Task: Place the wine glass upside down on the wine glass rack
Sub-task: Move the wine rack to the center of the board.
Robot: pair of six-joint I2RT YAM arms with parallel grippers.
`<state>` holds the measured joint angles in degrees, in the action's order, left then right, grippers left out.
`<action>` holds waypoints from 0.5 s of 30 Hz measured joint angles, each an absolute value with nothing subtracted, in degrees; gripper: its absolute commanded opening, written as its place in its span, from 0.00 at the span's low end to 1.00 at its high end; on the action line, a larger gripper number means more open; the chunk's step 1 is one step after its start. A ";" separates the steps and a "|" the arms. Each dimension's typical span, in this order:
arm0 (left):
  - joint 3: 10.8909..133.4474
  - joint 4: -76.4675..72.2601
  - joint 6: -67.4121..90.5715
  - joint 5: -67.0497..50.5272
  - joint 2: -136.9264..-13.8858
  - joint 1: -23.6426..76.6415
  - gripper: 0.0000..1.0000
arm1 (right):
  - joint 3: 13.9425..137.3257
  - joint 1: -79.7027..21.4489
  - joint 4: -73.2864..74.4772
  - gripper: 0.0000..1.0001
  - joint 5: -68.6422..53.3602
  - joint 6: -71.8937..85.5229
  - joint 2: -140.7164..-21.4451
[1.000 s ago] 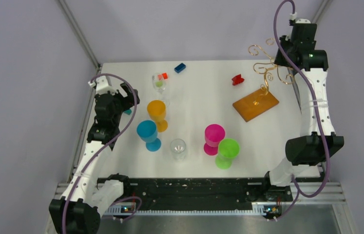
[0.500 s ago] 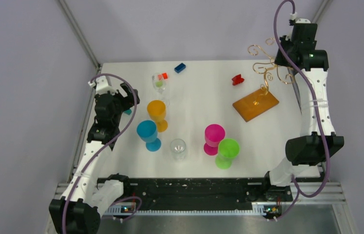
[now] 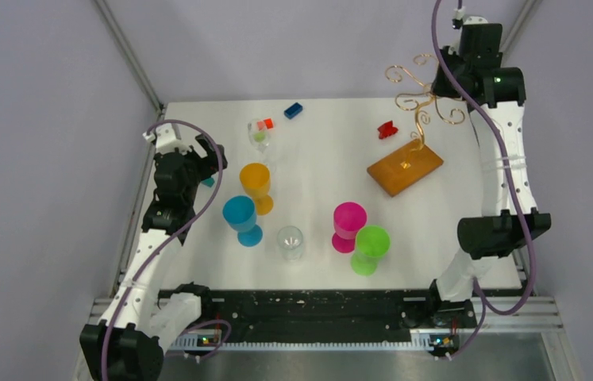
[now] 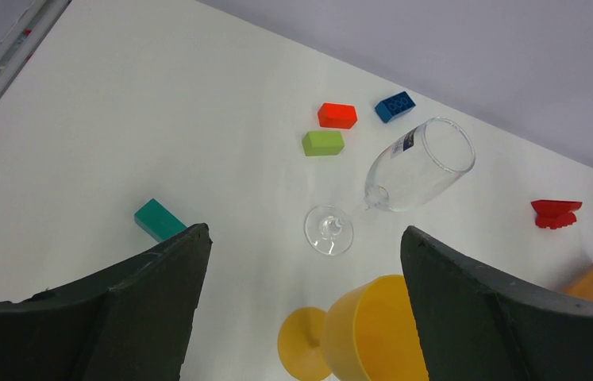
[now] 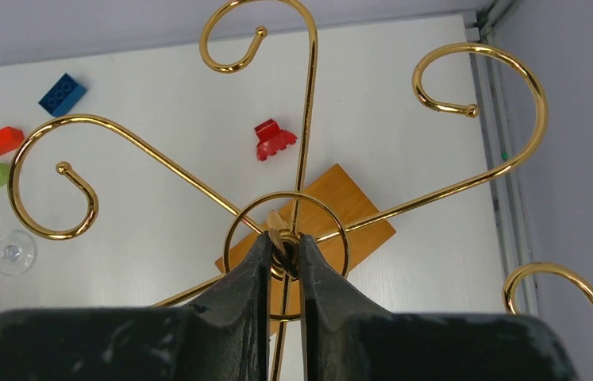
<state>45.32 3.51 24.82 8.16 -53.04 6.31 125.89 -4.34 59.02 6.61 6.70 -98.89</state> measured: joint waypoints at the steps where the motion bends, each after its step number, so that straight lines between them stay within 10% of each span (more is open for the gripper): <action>1: 45.32 3.51 24.82 8.21 -53.01 6.31 0.94 | 126.54 -4.82 59.18 0.00 6.63 6.83 -99.11; 15: 45.32 3.51 24.80 8.40 -52.99 6.31 0.94 | 131.26 -13.08 60.71 0.00 8.12 9.06 -102.59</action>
<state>45.32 3.51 24.80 8.40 -52.99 6.31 131.26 -13.08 60.71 8.12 9.06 -102.59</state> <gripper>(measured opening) 0.940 0.129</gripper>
